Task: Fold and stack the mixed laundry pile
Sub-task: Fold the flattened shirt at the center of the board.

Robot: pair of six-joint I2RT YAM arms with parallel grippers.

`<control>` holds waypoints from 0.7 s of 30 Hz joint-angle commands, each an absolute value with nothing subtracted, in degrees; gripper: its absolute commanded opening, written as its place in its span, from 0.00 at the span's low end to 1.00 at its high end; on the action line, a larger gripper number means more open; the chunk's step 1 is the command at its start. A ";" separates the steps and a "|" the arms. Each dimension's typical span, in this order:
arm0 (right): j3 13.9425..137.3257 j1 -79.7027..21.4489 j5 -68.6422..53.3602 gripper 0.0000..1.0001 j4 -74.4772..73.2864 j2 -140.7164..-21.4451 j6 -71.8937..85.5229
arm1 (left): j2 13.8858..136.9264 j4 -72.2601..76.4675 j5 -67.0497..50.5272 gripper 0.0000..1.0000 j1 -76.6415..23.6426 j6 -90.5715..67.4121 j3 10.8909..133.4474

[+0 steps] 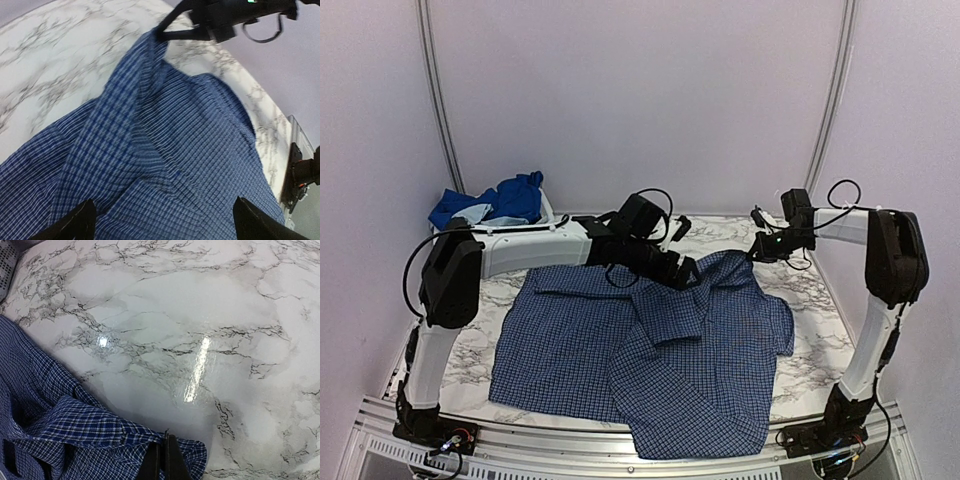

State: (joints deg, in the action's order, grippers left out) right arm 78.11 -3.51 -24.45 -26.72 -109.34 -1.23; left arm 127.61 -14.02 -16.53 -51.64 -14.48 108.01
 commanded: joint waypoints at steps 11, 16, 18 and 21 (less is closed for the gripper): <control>83.93 -3.16 -21.90 0.00 -23.48 -112.61 1.67 | 127.47 -12.84 -18.25 0.90 -42.39 -20.98 96.75; 87.47 -3.16 -20.76 0.00 -23.83 -115.20 1.61 | 130.45 -10.74 -24.60 0.68 -42.45 -22.06 97.91; 88.89 -3.12 -20.48 0.00 -24.36 -116.17 1.59 | 131.54 -10.72 -25.69 0.62 -42.45 -22.30 99.18; 90.31 -3.16 -20.65 0.00 -24.50 -117.11 1.82 | 132.45 -10.64 -26.87 0.47 -42.45 -22.66 100.80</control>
